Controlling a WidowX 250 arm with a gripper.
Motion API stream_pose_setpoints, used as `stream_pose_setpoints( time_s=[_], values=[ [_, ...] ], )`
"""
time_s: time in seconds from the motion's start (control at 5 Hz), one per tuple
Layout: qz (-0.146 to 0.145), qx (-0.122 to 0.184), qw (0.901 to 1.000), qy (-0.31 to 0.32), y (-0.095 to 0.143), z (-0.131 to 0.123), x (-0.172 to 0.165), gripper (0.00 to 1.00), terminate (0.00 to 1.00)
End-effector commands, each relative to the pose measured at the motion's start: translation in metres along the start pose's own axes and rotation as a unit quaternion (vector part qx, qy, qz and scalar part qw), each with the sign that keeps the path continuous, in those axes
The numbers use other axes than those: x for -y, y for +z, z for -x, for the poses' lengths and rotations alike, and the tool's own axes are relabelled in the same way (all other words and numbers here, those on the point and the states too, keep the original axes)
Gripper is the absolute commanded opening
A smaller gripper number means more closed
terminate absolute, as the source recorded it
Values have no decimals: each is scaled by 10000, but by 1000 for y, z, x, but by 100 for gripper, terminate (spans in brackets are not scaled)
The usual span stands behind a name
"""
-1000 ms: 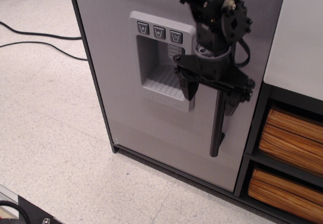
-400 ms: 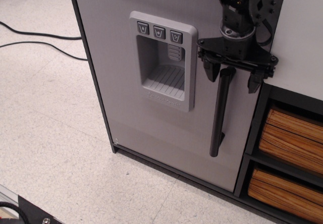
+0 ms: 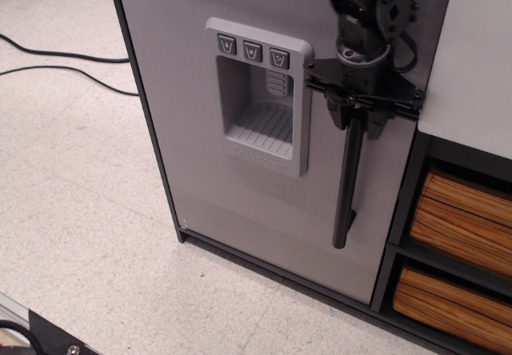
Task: Open fridge
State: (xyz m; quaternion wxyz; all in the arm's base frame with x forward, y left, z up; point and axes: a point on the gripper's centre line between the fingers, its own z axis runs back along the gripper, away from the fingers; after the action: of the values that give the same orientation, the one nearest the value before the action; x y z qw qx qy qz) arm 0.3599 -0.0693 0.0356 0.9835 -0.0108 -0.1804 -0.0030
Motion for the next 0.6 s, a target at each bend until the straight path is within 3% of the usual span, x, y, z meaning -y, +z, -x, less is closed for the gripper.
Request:
stream_pose_setpoints(
  time_s=[0.0,0.4],
  values=[
    [168,283,9994,-116,27,6,-4,0,0],
    [28,163,9996,-221,45,53,-31,0,0]
  ],
)
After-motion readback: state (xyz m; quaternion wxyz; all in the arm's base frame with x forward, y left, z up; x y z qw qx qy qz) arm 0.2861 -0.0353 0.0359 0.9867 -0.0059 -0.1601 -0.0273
